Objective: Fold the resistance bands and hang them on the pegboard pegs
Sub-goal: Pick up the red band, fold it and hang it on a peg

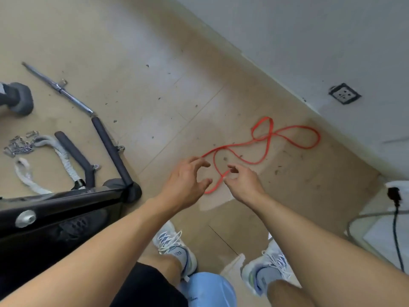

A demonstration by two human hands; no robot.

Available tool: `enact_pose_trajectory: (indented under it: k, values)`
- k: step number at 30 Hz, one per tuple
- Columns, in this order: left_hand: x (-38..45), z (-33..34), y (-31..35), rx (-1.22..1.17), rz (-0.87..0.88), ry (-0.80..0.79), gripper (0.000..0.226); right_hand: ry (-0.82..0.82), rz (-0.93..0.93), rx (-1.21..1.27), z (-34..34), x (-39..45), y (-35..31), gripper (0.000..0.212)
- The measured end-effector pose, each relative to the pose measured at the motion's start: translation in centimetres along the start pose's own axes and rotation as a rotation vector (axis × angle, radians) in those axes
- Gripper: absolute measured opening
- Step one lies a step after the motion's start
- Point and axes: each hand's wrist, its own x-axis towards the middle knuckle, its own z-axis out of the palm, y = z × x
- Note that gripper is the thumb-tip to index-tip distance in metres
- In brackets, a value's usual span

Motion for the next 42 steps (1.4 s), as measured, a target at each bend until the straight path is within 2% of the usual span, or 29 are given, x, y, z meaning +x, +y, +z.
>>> enact_pose_trajectory:
  k: [5,7,9,12,15,19,24,27,29,31,34,36,42]
  values:
    - [4.4,4.8,-4.3,0.211,-0.045,0.043,0.054,-0.069,-0.058,-0.191,7.9,9.9,5.2,0.062]
    - [6.0,5.5,-4.9,0.292,-0.073,-0.081,0.069,-0.077,-0.114,-0.32,10.3,13.4,7.0,0.065]
    - [7.5,5.8,-4.4,0.403,-0.011,-0.157,0.077,-0.054,-0.164,-0.472,12.4,16.5,8.9,0.062]
    - [8.3,5.9,-3.2,0.499,0.139,-0.079,0.075,-0.045,-0.147,-0.639,15.1,19.6,11.2,0.048]
    - [8.4,5.4,-3.0,0.539,0.179,-0.089,0.084,0.015,-0.133,-0.68,16.8,20.8,12.4,0.039]
    - [7.9,4.3,-2.7,0.53,0.188,-0.07,0.087,0.057,-0.098,-0.677,16.9,20.7,12.4,0.039]
    - [5.5,4.3,-2.6,0.51,0.233,-0.059,0.092,0.01,-0.043,-0.604,15.4,17.9,12.0,0.039]
    - [3.6,3.7,-3.3,0.468,0.181,-0.08,0.09,0.011,-0.066,-0.479,13.5,15.9,10.7,0.022]
    - [2.6,3.1,-3.9,0.399,0.104,-0.112,0.081,0.031,-0.111,-0.355,11.6,14.3,9.2,0.008]
    - [1.5,2.7,-4.2,0.381,0.063,-0.139,0.064,0.054,-0.143,-0.218,9.3,11.9,7.2,0.017]
    - [-0.4,3.0,-4.3,0.323,0.106,-0.121,0.04,-0.007,-0.192,-0.061,5.2,7.1,4.1,0.011]
    - [-1.8,3.5,-3.8,0.215,0.154,-0.102,0.035,-0.036,-0.246,-0.028,2.5,3.5,2.2,0.005]
    - [-5.8,4.0,-0.9,-0.226,0.251,-0.129,0.07,0.025,-0.39,0.249,-2.1,-5.7,-0.2,0.002]
